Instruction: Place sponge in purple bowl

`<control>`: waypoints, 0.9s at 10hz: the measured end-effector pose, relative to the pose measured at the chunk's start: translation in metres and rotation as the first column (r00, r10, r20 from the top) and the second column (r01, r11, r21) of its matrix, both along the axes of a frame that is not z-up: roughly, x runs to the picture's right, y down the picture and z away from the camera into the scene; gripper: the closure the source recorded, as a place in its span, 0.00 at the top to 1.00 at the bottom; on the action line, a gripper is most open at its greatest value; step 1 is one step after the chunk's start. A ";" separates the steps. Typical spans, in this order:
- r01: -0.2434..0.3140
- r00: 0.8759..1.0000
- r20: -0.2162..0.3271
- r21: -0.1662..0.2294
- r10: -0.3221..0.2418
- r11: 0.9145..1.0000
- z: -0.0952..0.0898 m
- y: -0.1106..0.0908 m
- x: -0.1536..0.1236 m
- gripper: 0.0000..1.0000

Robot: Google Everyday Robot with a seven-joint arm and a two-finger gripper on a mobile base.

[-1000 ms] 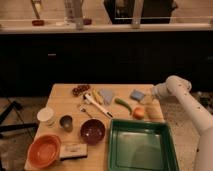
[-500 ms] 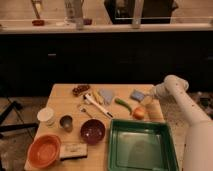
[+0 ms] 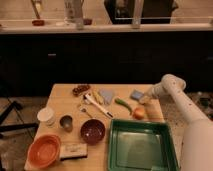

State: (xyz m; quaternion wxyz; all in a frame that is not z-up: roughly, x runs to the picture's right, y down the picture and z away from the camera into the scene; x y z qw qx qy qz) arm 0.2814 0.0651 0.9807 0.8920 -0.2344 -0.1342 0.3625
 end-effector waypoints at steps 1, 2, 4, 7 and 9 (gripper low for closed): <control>0.003 1.000 0.006 0.004 -0.003 1.000 -0.001 0.000 -0.001 0.35; 0.005 1.000 0.013 0.011 -0.005 1.000 -0.004 -0.001 -0.002 0.24; -0.001 0.999 0.038 0.039 0.000 0.999 -0.019 -0.009 -0.004 0.05; 0.005 0.995 0.102 0.092 -0.014 0.996 -0.047 -0.026 -0.017 0.00; 0.051 0.984 0.162 0.115 -0.069 0.992 -0.059 -0.032 -0.044 0.00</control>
